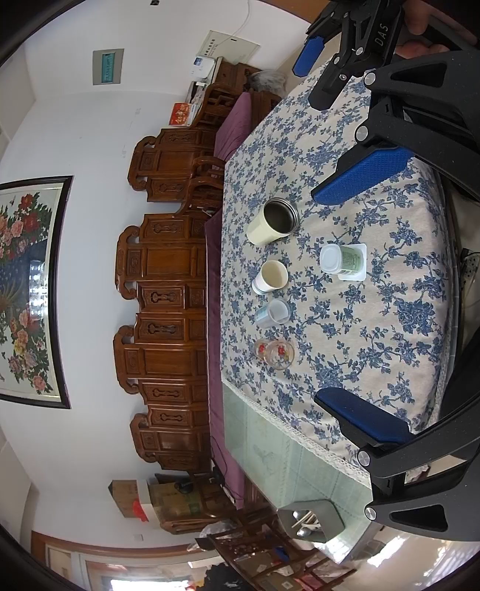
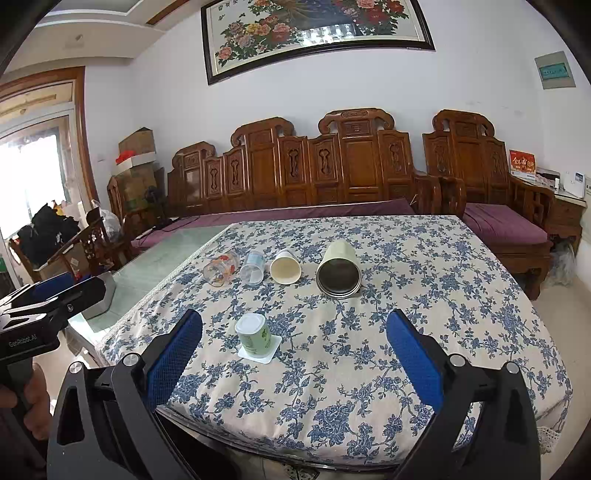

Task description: Flip cup upside down

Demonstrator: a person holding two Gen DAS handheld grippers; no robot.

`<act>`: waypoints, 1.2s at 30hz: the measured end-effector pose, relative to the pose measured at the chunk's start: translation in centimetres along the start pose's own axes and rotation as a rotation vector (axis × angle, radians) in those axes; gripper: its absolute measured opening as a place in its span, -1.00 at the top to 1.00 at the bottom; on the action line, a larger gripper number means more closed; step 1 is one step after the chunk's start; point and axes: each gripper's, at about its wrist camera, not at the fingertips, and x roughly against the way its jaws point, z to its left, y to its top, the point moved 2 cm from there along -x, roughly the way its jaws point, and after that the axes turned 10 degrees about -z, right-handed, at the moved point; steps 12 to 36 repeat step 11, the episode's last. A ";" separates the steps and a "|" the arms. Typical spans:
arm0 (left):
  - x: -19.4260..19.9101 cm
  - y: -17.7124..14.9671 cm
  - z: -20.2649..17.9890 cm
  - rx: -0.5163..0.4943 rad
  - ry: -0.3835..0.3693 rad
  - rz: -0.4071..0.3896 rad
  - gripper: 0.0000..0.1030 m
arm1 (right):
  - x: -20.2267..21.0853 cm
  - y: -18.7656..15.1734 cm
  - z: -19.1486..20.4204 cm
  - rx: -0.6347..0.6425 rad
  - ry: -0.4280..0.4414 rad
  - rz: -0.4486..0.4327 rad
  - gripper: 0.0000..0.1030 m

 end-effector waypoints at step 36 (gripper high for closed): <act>0.1 0.2 0.1 0.002 -0.002 -0.003 -0.85 | 0.0 0.0 0.0 0.000 -0.001 -0.001 -0.95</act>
